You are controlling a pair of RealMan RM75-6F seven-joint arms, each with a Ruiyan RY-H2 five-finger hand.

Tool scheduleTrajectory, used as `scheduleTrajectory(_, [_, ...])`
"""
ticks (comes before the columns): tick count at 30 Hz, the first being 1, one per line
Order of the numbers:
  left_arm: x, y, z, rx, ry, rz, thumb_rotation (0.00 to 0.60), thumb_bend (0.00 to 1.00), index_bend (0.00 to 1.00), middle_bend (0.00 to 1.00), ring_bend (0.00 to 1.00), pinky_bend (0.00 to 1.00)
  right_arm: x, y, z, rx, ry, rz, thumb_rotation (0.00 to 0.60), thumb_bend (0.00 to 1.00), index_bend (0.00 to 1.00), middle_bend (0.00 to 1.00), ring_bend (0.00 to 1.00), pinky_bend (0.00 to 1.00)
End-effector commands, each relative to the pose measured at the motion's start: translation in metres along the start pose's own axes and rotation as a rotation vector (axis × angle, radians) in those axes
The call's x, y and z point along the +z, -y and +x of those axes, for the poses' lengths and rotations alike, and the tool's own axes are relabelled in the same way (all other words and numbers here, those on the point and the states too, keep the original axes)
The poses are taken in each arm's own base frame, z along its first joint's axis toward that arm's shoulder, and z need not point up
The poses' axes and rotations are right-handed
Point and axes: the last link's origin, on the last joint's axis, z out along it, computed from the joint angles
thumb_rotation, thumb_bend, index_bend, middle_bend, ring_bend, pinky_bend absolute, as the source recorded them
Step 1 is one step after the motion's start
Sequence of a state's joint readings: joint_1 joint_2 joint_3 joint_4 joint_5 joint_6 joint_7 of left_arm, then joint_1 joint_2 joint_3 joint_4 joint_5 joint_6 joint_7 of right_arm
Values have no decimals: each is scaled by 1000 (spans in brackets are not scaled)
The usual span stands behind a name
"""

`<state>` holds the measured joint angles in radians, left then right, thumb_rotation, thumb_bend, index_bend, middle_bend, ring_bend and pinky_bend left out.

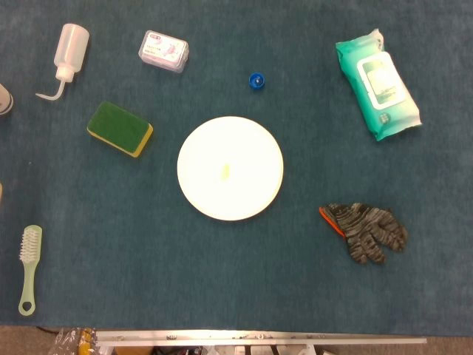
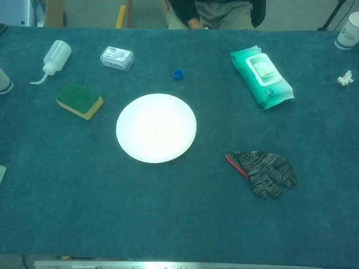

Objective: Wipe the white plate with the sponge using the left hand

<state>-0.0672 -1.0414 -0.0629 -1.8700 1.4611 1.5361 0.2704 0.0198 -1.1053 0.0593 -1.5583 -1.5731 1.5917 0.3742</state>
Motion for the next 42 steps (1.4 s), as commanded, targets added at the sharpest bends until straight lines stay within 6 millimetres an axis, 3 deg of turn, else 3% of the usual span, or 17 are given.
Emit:
scheduleTrajectory(1, [0, 0, 0, 0, 0, -1, 600, 293, 226, 196, 37, 52, -1, 0, 0, -1, 0, -1, 600, 388, 389, 393, 244, 450])
scheduleTrajectory(16, [13, -15, -4, 8, 41, -92, 600, 293, 226, 196, 37, 51, -1, 0, 2, -1, -5, 1, 600, 388, 389, 394, 244, 450])
scheduleTrajectory(27, [60, -51, -23, 57, 132, -284, 600, 293, 229, 181, 37, 52, 1, 1, 2, -14, -3, -1, 600, 388, 389, 394, 244, 450])
scheduleTrajectory(34, [91, -76, -46, 144, 189, -406, 600, 293, 229, 130, 36, 51, 3, 0, 2, -32, -4, -12, 600, 388, 389, 394, 243, 450])
scheduleTrajectory(42, [113, -90, -73, 280, 266, -484, 600, 292, 203, 78, 17, 52, 4, 2, 1, -47, -1, -22, 600, 388, 389, 394, 244, 450])
